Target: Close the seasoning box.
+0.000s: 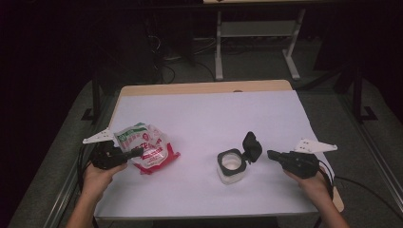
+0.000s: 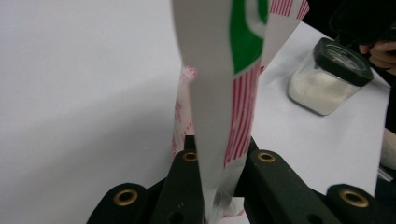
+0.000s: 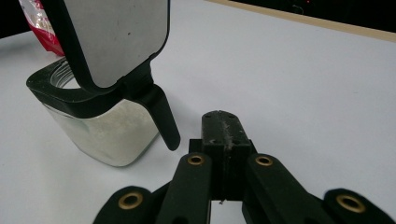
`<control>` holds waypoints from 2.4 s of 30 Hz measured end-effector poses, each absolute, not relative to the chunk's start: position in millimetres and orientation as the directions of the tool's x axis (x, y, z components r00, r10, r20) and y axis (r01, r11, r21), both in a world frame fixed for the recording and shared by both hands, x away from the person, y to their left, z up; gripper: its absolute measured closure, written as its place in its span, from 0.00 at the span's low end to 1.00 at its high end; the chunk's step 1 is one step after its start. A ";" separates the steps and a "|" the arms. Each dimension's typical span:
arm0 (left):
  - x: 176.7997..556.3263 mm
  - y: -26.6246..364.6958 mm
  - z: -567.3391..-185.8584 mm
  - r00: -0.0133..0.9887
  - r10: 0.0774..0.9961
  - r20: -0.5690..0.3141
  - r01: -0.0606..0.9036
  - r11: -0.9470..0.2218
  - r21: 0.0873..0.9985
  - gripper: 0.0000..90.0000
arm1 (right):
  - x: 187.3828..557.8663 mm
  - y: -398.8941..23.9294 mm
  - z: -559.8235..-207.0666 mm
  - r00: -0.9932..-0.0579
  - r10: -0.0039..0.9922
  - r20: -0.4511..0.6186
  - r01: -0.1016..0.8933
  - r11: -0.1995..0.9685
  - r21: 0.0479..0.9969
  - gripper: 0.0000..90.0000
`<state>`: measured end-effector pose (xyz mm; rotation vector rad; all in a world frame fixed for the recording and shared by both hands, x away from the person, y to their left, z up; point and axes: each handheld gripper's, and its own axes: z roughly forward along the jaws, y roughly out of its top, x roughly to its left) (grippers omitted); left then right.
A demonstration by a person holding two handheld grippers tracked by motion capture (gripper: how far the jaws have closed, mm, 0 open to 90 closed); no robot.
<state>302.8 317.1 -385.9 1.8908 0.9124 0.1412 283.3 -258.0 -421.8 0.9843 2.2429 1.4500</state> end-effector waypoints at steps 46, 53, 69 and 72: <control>254.3 336.2 -421.4 0.684 0.713 -0.152 0.504 -0.312 0.806 0.15 | 285.9 -254.6 -418.0 -0.728 0.674 0.129 0.400 0.265 0.877 1.00; 253.5 334.2 -429.3 0.677 0.724 -0.132 0.512 -0.335 0.790 0.15 | 289.8 -254.5 -409.2 -0.738 0.655 0.163 0.405 0.237 0.883 1.00; 255.6 332.5 -434.6 0.674 0.729 -0.118 0.512 -0.347 0.786 0.15 | 300.8 -231.2 -391.8 -0.777 0.600 0.189 0.375 0.201 0.905 1.00; 256.3 332.4 -435.1 0.681 0.725 -0.104 0.507 -0.364 0.781 0.16 | 298.1 -228.1 -390.2 -0.789 0.587 0.182 0.366 0.211 0.906 1.00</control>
